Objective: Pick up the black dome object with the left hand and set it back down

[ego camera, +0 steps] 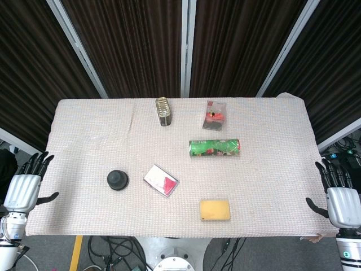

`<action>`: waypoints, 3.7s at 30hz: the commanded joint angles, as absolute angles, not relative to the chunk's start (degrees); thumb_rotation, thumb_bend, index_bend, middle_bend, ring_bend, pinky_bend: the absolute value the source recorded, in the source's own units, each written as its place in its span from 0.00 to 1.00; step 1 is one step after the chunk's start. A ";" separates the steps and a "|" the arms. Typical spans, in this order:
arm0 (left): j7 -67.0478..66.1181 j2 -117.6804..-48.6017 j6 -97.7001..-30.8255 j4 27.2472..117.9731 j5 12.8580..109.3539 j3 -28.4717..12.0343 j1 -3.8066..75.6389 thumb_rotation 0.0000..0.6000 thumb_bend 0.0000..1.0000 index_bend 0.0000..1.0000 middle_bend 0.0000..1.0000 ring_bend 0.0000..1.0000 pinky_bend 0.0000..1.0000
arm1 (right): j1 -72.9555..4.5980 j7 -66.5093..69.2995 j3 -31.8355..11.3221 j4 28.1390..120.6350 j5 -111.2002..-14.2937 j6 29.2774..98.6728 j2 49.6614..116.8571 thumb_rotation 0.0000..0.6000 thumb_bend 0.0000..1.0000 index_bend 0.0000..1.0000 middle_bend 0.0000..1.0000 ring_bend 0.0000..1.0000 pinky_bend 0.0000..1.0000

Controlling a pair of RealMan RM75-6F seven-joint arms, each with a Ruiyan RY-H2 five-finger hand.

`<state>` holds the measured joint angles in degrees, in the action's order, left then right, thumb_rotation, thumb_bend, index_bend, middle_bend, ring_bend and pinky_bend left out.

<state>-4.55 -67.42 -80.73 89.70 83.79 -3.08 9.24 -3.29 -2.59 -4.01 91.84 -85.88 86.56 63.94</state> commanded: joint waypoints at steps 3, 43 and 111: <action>-4.14 -67.39 -80.41 89.41 83.64 -2.96 9.28 1.00 0.00 0.08 0.04 0.00 0.17 | -3.25 -2.56 -3.93 91.96 -86.10 86.60 63.86 1.00 0.10 0.00 0.00 0.00 0.00; 2.20 -81.49 -64.09 82.92 83.05 -2.64 20.03 1.00 0.00 0.08 0.07 0.00 0.18 | -4.30 -5.93 -3.52 95.03 -87.78 85.81 63.59 1.00 0.10 0.00 0.00 0.00 0.00; 1.47 -92.83 -56.71 70.24 76.12 -4.05 27.04 1.00 0.13 0.12 0.26 0.01 0.21 | -4.73 -4.95 -4.04 92.14 -85.17 84.35 64.78 1.00 0.10 0.00 0.00 0.00 0.00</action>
